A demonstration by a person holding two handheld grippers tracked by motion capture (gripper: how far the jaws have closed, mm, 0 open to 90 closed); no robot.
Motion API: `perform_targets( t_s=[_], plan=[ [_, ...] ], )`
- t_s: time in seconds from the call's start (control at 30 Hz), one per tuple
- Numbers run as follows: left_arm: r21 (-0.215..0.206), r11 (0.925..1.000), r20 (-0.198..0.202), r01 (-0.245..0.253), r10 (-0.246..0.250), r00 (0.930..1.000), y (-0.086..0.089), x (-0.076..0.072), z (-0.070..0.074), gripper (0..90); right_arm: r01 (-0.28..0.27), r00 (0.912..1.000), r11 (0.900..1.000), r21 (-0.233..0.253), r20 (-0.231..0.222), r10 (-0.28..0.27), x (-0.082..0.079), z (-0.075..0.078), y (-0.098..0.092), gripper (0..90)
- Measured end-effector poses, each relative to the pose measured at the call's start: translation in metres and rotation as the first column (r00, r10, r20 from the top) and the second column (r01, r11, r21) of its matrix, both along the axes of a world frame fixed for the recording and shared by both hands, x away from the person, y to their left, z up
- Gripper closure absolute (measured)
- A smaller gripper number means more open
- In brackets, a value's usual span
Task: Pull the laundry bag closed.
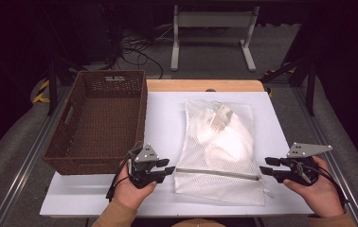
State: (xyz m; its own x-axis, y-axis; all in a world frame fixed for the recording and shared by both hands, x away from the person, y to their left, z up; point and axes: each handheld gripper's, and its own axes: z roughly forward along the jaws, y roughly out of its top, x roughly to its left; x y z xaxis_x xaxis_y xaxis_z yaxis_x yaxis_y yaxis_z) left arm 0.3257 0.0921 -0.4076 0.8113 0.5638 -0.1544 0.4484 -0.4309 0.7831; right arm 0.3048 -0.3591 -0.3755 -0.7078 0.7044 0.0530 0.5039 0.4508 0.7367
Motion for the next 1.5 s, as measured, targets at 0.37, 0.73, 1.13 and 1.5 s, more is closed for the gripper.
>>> perform_targets(
  t_s=[0.37,0.73,1.13,1.5],
  plan=[
    [-0.007,0.9998,0.057,-0.017,0.017,0.9982,0.008,0.001,-0.001,56.5,-0.035,0.9884,0.996,0.083,0.15,0.023,0.005,0.001,-0.01,44.5],
    [-0.018,0.9997,0.095,-0.013,0.015,0.9954,0.008,-0.003,-0.009,51.1,0.007,0.9707,0.988,0.155,0.236,-0.044,0.013,-0.015,-0.025,33.0],
    [-0.042,0.9988,0.1,-0.025,0.029,0.9946,0.011,-0.005,-0.023,49.5,-0.018,0.9612,0.984,0.175,0.274,-0.031,0.019,-0.038,-0.03,29.2],
    [-0.018,0.9998,0.076,-0.007,0.008,0.9971,0.01,-0.003,-0.039,49.0,0.015,0.9652,0.982,0.189,0.254,-0.064,0.022,-0.059,-0.036,28.0]
  ],
)
